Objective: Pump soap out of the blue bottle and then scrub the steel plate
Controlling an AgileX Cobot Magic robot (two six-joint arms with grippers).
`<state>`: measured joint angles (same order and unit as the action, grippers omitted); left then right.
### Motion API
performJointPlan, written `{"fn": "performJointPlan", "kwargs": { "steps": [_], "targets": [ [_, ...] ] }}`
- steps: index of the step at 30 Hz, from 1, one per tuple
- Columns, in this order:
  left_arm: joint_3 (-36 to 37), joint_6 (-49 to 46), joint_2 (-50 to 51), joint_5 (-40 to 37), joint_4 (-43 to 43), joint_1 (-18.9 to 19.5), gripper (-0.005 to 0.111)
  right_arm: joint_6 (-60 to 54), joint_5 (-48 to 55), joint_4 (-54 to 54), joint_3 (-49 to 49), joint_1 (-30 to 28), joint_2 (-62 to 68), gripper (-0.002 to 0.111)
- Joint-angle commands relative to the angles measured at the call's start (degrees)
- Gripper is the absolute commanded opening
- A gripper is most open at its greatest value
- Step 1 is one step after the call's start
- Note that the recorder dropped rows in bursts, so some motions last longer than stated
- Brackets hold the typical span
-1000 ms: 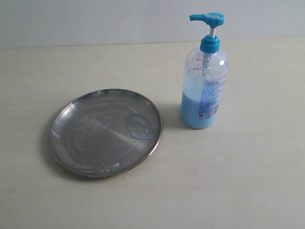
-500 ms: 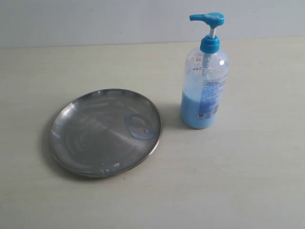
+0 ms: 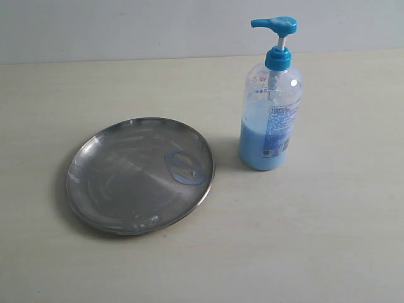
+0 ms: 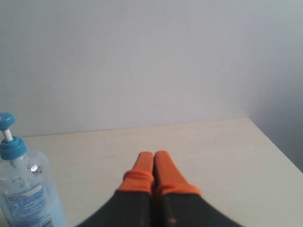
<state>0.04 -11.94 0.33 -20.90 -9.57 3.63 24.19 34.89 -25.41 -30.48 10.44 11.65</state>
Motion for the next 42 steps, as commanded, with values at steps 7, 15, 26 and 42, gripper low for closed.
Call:
{"fn": "performJointPlan", "kwargs": {
  "steps": [7, 15, 26, 42],
  "targets": [
    [0.0, 0.4, -0.3, 0.3, 0.0, -0.3, 0.0, 0.0, -0.3, -0.1, 0.3, 0.2, -0.4, 0.0],
    [0.0, 0.4, -0.3, 0.3, 0.0, -0.3, 0.0, 0.3, -0.8, 1.0, 0.3, 0.1, -0.8, 0.0],
    [0.0, 0.4, -0.3, 0.3, 0.0, -0.3, 0.0, -5.9, -2.9, 10.0, 0.3, -12.0, -6.4, 0.0],
    [0.0, 0.4, -0.3, 0.3, 0.0, -0.3, 0.0, -19.3, -12.6, 28.8, 12.7, -12.1, -6.8, 0.0]
  ]
}}
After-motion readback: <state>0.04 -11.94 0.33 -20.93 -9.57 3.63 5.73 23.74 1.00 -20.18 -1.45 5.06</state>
